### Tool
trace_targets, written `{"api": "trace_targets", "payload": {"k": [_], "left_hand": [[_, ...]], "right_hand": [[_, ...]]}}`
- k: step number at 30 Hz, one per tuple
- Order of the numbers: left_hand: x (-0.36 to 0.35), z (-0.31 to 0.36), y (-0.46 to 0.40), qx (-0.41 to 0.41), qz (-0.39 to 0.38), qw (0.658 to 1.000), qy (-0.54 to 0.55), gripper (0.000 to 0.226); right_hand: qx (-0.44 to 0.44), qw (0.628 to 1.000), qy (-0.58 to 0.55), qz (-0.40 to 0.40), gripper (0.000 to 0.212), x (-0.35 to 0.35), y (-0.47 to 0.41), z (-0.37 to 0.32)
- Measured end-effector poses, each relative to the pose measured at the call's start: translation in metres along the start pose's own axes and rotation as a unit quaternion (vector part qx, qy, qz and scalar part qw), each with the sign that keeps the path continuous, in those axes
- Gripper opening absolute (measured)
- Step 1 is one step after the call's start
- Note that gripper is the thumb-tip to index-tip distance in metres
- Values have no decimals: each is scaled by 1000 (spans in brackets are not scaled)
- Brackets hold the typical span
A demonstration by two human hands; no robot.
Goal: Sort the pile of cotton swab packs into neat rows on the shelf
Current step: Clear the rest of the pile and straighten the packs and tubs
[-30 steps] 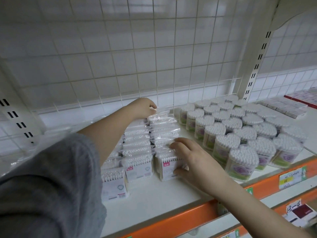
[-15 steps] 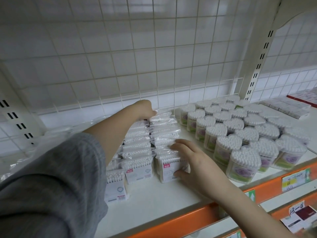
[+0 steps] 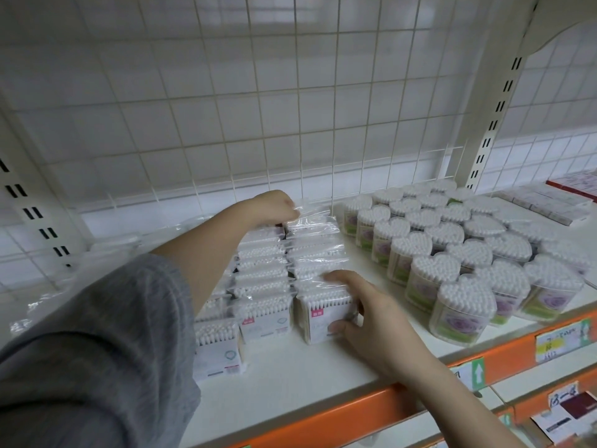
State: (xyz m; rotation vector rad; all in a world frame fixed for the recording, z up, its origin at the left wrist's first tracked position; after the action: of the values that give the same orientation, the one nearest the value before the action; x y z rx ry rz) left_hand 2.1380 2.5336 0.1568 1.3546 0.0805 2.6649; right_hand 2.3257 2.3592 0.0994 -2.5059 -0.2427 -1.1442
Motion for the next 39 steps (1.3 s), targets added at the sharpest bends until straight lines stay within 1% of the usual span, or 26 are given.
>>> {"api": "trace_targets", "payload": {"k": [1,2,3,5,6,10,13,15,17,19,21,22,23,24,25,26,27,28,30,31,32,37,39], "left_hand": [[1,0,1,-3,13,1000,11,25],[3,-1,1,-1,15,1000,13,31],[4,-2,1,-3,10,1000,14,28],[6,-5,-2,8,-9,1000,0,5],[8,-6,-3,11,-9,1000,-18,4],[4,-3,-3,-21,27,993,-113,30],[3,-2,-2,-35,51,988,-145,24],[5,-5,-3,-31,40,986,-159,35],[5,-4,-1,-38,33,981,-186,38],[5,5,2,-66,57,970,-225,39],[5,21,2,-132,90,958,-240,38],[4,29,1,-169,89,954,-231,35],[1,36,0,-198,72,954,-216,32],[-2,41,-1,-207,36,958,-194,29],[-7,43,-2,-197,-11,965,-174,27],[-12,44,-2,-179,-56,968,-165,27],[-16,43,-2,-168,-87,967,-169,25],[-19,42,-1,-162,-98,966,-177,28],[-19,35,1,-163,-88,967,-175,27],[-18,31,1,-164,-81,968,-170,27],[-16,27,2,-163,-78,969,-167,26],[-11,13,2,-157,-95,974,-133,24],[-11,15,5,-163,-90,976,-114,25]], "right_hand": [[4,1000,0,-2,65,-1,-1,0],[7,1000,0,-4,65,-2,-3,-1],[9,1000,0,-4,65,-3,-5,-1],[12,1000,3,-4,65,-5,-11,1],[15,1000,7,-2,65,-6,-14,1],[24,999,23,6,66,-7,-21,4],[24,999,26,16,66,-8,-21,5],[20,999,30,22,66,-8,-20,5],[16,999,30,27,67,-10,-20,4],[5,999,13,34,72,-12,-19,4],[-19,999,-27,36,85,-15,-17,5],[-36,998,-49,35,93,-16,-15,6],[-52,996,-70,34,101,-18,-14,7],[-67,993,-89,32,110,-19,-12,7],[-84,991,-104,29,115,-22,-11,9],[-98,988,-113,28,115,-24,-10,11],[-107,987,-113,26,109,-26,-10,14],[-108,989,-102,19,95,-27,-9,15],[-102,992,-69,8,51,-25,-9,13],[-98,993,-62,7,37,-23,-8,12],[-91,994,-63,7,32,-22,-8,10],[-94,994,-54,-16,31,-25,-11,10],[-95,994,-57,-21,35,-23,-11,13]]}}
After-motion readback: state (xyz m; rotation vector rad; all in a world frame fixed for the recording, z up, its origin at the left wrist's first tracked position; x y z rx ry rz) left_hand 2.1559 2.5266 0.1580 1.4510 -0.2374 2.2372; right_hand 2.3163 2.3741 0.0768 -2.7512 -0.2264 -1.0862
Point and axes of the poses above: each hand's wrist, its own y-axis away from the middle knuckle, its own x-axis out of the back of the hand, z = x × y, the point moved 2 cm from there along -y, towards the middle knuckle, and after that the axes turned 10 degrees about y, right-handed, at the moved point
